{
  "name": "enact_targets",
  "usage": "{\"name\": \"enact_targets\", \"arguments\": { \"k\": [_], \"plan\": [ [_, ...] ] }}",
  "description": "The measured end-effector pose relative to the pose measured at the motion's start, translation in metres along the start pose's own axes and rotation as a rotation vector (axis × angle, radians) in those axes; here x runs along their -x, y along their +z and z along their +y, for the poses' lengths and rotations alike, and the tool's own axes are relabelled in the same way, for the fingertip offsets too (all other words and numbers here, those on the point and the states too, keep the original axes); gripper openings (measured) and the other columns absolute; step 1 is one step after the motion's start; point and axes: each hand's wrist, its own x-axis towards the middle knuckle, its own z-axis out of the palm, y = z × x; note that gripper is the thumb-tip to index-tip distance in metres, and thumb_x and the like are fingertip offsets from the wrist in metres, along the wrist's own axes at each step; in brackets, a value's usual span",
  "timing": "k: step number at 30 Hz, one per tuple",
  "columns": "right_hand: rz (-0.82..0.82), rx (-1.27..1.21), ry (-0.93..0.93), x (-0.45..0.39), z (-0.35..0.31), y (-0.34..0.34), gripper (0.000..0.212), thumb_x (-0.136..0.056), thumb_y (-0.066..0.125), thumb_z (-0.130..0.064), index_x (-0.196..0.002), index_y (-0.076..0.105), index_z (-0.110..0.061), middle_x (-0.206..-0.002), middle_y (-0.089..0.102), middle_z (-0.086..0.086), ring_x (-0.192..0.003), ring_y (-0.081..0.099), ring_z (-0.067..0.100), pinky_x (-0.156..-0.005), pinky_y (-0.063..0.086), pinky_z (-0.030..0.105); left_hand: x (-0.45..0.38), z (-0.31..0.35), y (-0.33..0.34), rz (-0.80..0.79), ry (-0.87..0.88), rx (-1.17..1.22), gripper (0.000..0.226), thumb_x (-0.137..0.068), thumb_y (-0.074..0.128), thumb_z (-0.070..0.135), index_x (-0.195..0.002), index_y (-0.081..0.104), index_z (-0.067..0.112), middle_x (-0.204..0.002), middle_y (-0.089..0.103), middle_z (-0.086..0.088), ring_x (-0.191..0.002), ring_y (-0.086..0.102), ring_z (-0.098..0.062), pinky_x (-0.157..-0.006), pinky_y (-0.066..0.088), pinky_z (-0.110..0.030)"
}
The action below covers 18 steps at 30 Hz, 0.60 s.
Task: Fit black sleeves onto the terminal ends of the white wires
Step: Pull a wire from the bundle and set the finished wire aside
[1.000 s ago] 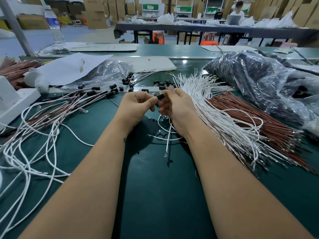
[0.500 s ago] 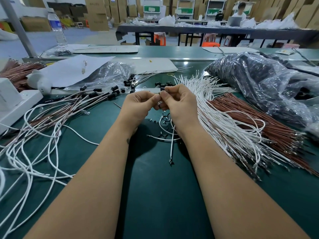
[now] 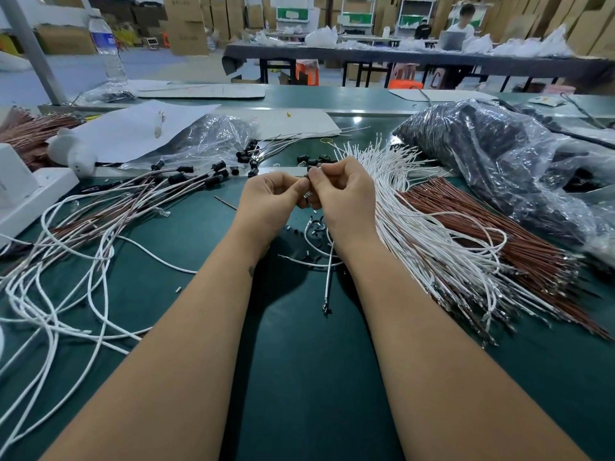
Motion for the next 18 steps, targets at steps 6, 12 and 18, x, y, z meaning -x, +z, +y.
{"name": "enact_targets", "arguments": {
  "k": [6, 12, 18],
  "plan": [
    [-0.021, -0.016, 0.015, -0.0017, 0.0018, -0.0031, 0.025, -0.091, 0.063, -0.010, -0.073, 0.046, -0.014, -0.075, 0.057, 0.018, -0.064, 0.053, 0.021, -0.057, 0.043, 0.032, 0.0032, 0.0046, 0.0002, -0.009, 0.029, -0.012, 0.018, -0.090, 0.065, 0.012, -0.072, 0.065, 0.011, -0.051, 0.059, 0.009, -0.043, 0.045, 0.001, -0.048, 0.034, -0.009],
    [-0.057, -0.010, 0.031, -0.0001, 0.0041, -0.0056, 0.026, -0.093, 0.059, -0.006, -0.073, 0.045, -0.014, -0.073, 0.055, 0.015, -0.064, 0.051, 0.022, -0.060, 0.044, 0.035, 0.0057, 0.0032, -0.0008, -0.015, 0.028, -0.032, 0.013, -0.090, 0.065, 0.010, -0.079, 0.067, 0.003, -0.052, 0.059, 0.007, -0.043, 0.048, 0.003, -0.048, 0.034, -0.006],
    [-0.064, -0.242, 0.148, 0.0012, 0.0004, -0.0022, 0.017, -0.099, 0.044, -0.005, -0.089, 0.053, -0.014, -0.068, 0.061, 0.004, -0.051, 0.057, 0.010, -0.054, 0.047, 0.028, 0.0076, 0.0092, 0.0021, 0.007, 0.076, 0.020, 0.016, -0.091, 0.060, 0.004, -0.076, 0.065, 0.008, -0.048, 0.059, 0.014, -0.043, 0.049, 0.004, -0.048, 0.035, -0.004]
  ]
}}
